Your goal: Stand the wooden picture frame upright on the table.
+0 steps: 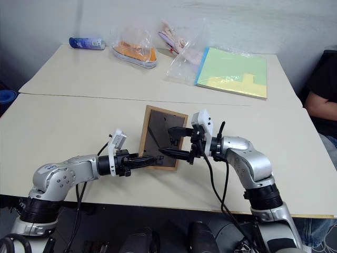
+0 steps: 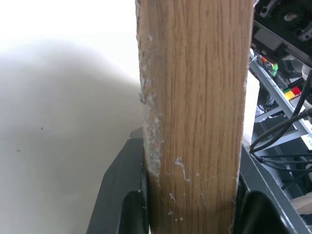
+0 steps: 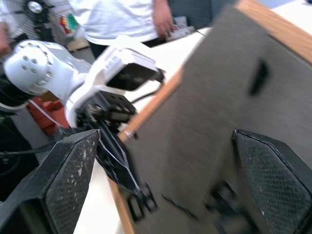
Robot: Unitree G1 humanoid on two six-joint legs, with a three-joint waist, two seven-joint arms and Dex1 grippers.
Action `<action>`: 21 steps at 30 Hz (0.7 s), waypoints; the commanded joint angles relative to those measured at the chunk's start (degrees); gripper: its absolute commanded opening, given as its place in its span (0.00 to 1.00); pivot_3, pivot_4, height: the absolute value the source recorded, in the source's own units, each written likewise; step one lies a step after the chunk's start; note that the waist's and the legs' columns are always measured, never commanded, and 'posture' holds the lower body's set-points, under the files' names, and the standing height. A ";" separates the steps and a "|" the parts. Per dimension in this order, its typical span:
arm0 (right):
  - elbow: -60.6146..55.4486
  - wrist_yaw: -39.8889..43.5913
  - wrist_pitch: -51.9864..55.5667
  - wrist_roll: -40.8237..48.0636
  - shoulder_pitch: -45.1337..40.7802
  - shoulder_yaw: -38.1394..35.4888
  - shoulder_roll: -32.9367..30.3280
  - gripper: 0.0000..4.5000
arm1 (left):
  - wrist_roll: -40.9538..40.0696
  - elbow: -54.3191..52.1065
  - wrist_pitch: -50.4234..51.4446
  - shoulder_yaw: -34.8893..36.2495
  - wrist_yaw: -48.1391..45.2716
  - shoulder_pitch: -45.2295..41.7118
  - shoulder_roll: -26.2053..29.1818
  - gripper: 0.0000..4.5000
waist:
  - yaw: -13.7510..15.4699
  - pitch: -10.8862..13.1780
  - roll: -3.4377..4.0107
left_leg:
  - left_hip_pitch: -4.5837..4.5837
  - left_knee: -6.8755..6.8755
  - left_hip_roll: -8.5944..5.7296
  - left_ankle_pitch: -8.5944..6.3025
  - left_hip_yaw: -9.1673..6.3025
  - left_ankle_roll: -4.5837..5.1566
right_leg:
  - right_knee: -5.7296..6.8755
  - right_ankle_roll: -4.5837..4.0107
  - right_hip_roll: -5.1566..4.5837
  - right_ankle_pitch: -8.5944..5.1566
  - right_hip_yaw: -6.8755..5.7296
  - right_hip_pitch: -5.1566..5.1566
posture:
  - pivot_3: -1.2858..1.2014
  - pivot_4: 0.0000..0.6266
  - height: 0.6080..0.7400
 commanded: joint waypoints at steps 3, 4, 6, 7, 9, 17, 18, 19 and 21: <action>-6.41 4.91 -2.60 1.69 2.19 -0.12 -1.96 1.00 | -1.88 -0.87 3.66 1.61 0.29 -0.90 -1.51 0.29 | 0.01 0.00 0.00 | -0.03 -0.02 -0.01 -0.02 -0.05 0.04 | -0.04 0.00 -0.02 0.00 -0.04 0.00 | 0.52 0.24 1.00; -6.87 5.63 -3.04 1.51 2.74 -0.27 -2.57 1.00 | -3.14 -0.23 5.12 2.78 0.87 -1.31 -2.11 0.29 | 0.00 0.00 0.00 | -0.04 -0.02 -0.01 -0.03 -0.04 0.05 | -0.05 0.00 -0.02 0.00 -0.04 0.00 | 0.52 0.24 1.00; -7.17 6.94 -5.19 0.23 3.82 -0.36 -3.81 1.00 | -5.77 0.77 8.48 4.94 1.63 -2.15 -3.06 0.29 | -0.04 0.01 -0.02 | -0.04 -0.03 -0.01 -0.03 -0.04 0.06 | -0.06 0.01 -0.02 0.00 -0.04 0.00 | 0.52 0.24 1.00; -7.07 7.78 -6.67 -0.49 4.40 -0.44 -4.59 1.00 | -7.64 1.28 10.53 6.06 1.88 -2.72 -3.54 0.29 | -0.05 0.02 -0.02 | -0.04 -0.03 0.00 -0.03 -0.04 0.05 | -0.06 0.01 -0.02 0.00 -0.05 0.00 | 0.52 0.24 1.00; -6.32 8.49 -10.50 -2.59 5.08 -0.59 -5.50 1.00 | -9.05 1.58 13.01 6.99 2.07 -3.43 -3.83 0.29 | -0.05 0.03 -0.03 | -0.04 -0.03 0.00 -0.03 -0.04 0.05 | -0.04 0.01 -0.01 0.00 -0.05 -0.01 | 0.52 0.24 1.00; -1.94 10.14 -28.63 -5.37 6.48 -9.85 -8.31 1.00 | -25.25 13.29 33.26 12.13 7.28 -10.65 -2.38 0.29 | -0.09 0.09 -0.09 | -0.04 -0.03 -0.01 0.00 -0.03 0.02 | -0.03 0.01 0.01 0.01 -0.06 -0.01 | 0.52 0.24 1.00; -1.80 10.35 -29.83 -5.21 6.48 -10.94 -8.73 1.00 | -27.37 14.94 33.72 11.43 7.71 -10.90 -1.26 0.29 | -0.11 0.12 -0.13 | -0.03 -0.03 -0.01 0.00 -0.04 0.02 | -0.04 0.01 0.00 0.01 -0.07 0.00 | 0.52 0.24 1.00; -0.42 11.39 -36.70 -8.31 6.42 -11.26 -9.49 1.00 | -30.55 17.20 33.87 9.41 8.06 -11.19 0.87 0.29 | -0.22 0.14 -0.12 | -0.02 -0.03 0.00 0.00 -0.06 0.01 | -0.04 0.01 0.01 0.01 -0.08 0.00 | 0.52 0.24 1.00; 1.46 13.70 -44.40 -11.16 6.57 -11.18 -10.36 1.00 | -35.42 20.79 33.87 7.13 9.08 -12.09 3.12 0.29 | -0.45 0.15 -0.12 | -0.01 -0.04 0.00 0.01 -0.05 -0.01 | -0.04 0.01 0.01 0.01 -0.06 0.00 | 0.52 0.24 1.00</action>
